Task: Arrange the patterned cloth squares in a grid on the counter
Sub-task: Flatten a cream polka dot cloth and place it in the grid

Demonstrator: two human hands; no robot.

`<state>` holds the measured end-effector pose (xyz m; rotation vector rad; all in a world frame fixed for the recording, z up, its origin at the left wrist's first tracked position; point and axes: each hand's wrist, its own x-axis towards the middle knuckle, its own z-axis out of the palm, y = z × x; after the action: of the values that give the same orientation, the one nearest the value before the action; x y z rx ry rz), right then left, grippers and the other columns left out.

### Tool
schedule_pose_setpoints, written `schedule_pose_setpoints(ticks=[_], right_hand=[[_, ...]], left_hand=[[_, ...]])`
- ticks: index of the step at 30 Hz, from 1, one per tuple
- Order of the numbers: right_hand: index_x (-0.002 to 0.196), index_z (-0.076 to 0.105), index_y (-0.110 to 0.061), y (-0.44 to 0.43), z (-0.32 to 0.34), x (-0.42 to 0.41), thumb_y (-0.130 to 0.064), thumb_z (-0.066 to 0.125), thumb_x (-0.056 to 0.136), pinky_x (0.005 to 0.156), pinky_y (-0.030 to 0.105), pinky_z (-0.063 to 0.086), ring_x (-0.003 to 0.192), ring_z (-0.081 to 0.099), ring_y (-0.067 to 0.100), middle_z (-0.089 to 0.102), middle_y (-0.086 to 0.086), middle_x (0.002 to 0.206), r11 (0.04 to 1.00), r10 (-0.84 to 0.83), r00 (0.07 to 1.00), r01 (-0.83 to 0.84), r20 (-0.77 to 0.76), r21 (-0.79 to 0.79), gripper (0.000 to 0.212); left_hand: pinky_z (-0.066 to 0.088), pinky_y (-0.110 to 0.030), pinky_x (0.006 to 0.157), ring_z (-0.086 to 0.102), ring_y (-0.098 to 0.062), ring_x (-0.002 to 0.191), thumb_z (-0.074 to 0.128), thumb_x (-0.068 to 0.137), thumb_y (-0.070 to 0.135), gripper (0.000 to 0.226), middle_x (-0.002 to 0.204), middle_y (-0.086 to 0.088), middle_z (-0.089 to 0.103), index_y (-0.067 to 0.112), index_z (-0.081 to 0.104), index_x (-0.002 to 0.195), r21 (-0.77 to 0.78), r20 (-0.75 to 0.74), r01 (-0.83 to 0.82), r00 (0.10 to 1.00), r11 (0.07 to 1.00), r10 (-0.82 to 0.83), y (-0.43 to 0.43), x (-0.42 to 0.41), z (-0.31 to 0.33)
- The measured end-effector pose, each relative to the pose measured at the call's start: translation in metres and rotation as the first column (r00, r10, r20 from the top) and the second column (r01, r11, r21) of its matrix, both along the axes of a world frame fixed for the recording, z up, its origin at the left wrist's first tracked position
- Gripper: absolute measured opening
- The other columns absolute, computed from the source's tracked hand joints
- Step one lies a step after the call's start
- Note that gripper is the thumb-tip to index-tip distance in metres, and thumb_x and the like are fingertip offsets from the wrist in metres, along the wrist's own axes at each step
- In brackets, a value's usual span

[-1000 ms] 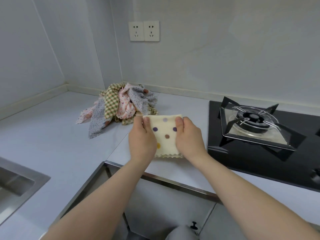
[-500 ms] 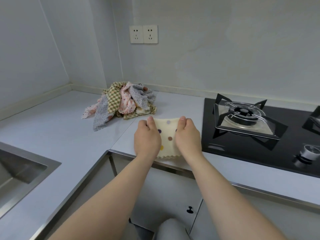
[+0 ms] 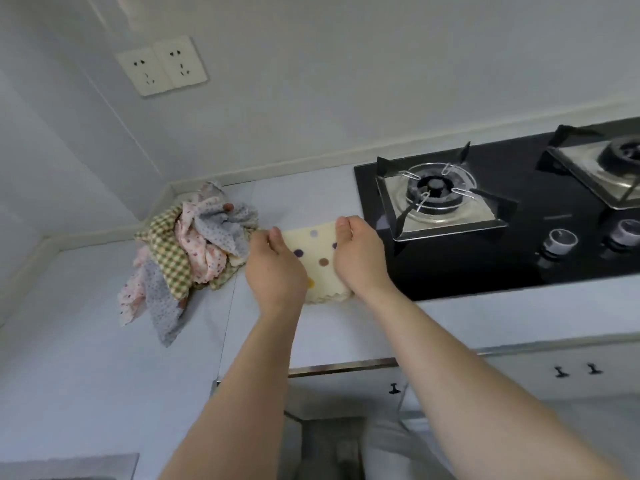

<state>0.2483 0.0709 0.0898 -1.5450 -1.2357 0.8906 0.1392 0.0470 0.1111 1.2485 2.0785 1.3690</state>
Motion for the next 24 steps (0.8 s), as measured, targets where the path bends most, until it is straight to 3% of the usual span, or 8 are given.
schedule_pose_setpoints(ticks=[5, 9, 11, 14, 17, 19, 24], right_hand=[[0.088, 0.054, -0.012, -0.032, 0.092, 0.038, -0.033, 0.034, 0.11, 0.063, 0.032, 0.037, 0.073, 0.054, 0.013, 0.059, 0.001, 0.081, 0.987, -0.16, 0.985, 0.158, -0.07, -0.033, 0.036], [0.093, 0.052, -0.018, -0.065, 0.148, 0.096, -0.034, 0.032, 0.11, 0.058, 0.028, 0.035, 0.07, 0.051, 0.007, 0.058, 0.001, 0.084, 0.937, -0.349, 0.937, 0.349, -0.014, -0.024, 0.031], [0.091, 0.052, -0.018, -0.09, 0.164, 0.133, -0.036, 0.032, 0.11, 0.058, 0.025, 0.034, 0.071, 0.052, 0.007, 0.059, 0.0, 0.083, 0.883, -0.47, 0.883, 0.469, -0.002, -0.02, 0.033], [0.09, 0.051, -0.016, -0.127, 0.175, 0.185, -0.037, 0.031, 0.11, 0.058, 0.027, 0.034, 0.071, 0.052, 0.01, 0.057, -0.002, 0.08, 0.806, -0.592, 0.805, 0.592, 0.034, -0.013, 0.035], [0.096, 0.053, -0.015, -0.156, 0.172, 0.223, -0.037, 0.03, 0.11, 0.057, 0.027, 0.034, 0.072, 0.052, 0.011, 0.057, -0.001, 0.082, 0.75, -0.658, 0.749, 0.661, 0.072, -0.02, 0.035], [0.098, 0.054, -0.016, -0.17, 0.166, 0.243, -0.037, 0.03, 0.11, 0.055, 0.025, 0.034, 0.072, 0.052, 0.01, 0.058, 0.001, 0.085, 0.717, -0.693, 0.718, 0.696, 0.067, -0.042, 0.034], [0.095, 0.053, -0.017, -0.19, 0.153, 0.311, -0.036, 0.031, 0.11, 0.055, 0.025, 0.032, 0.073, 0.051, 0.012, 0.055, -0.003, 0.083, 0.64, -0.763, 0.644, 0.765, 0.051, -0.076, 0.032]], left_hand=[[0.034, -0.03, 0.053, 0.047, -0.008, 0.064, 0.034, 0.11, 0.035, 0.028, 0.073, 0.006, 0.051, 0.016, 0.05, 0.097, -0.063, -0.083, 0.159, 0.983, 0.985, -0.164, -0.005, 0.035, 0.094], [0.033, -0.029, 0.059, 0.049, -0.008, 0.065, 0.035, 0.11, 0.033, 0.027, 0.074, 0.008, 0.052, 0.015, 0.05, 0.096, -0.065, -0.035, 0.361, 0.931, 0.93, -0.363, -0.01, 0.097, 0.145], [0.032, -0.021, 0.049, 0.056, -0.009, 0.065, 0.036, 0.11, 0.031, 0.028, 0.073, 0.007, 0.054, 0.014, 0.049, 0.092, -0.042, -0.014, 0.476, 0.879, 0.878, -0.477, -0.023, 0.137, 0.159], [0.036, -0.017, 0.053, 0.059, 0.002, 0.066, 0.036, 0.11, 0.029, 0.027, 0.072, 0.008, 0.053, 0.013, 0.051, 0.094, -0.009, 0.007, 0.611, 0.791, 0.791, -0.611, -0.049, 0.195, 0.171], [0.037, -0.031, 0.066, 0.054, -0.014, 0.07, 0.036, 0.11, 0.032, 0.03, 0.073, 0.008, 0.051, 0.011, 0.055, 0.1, -0.011, 0.017, 0.681, 0.733, 0.732, -0.681, -0.068, 0.235, 0.165], [0.033, -0.031, 0.06, 0.048, -0.007, 0.066, 0.035, 0.11, 0.033, 0.034, 0.073, 0.007, 0.05, 0.006, 0.056, 0.104, -0.032, 0.004, 0.714, 0.7, 0.699, -0.715, -0.076, 0.259, 0.159], [0.036, -0.008, 0.048, 0.047, 0.0, 0.064, 0.034, 0.11, 0.031, 0.033, 0.074, 0.008, 0.051, 0.007, 0.055, 0.104, -0.079, -0.017, 0.785, 0.615, 0.614, -0.788, -0.092, 0.335, 0.158]])
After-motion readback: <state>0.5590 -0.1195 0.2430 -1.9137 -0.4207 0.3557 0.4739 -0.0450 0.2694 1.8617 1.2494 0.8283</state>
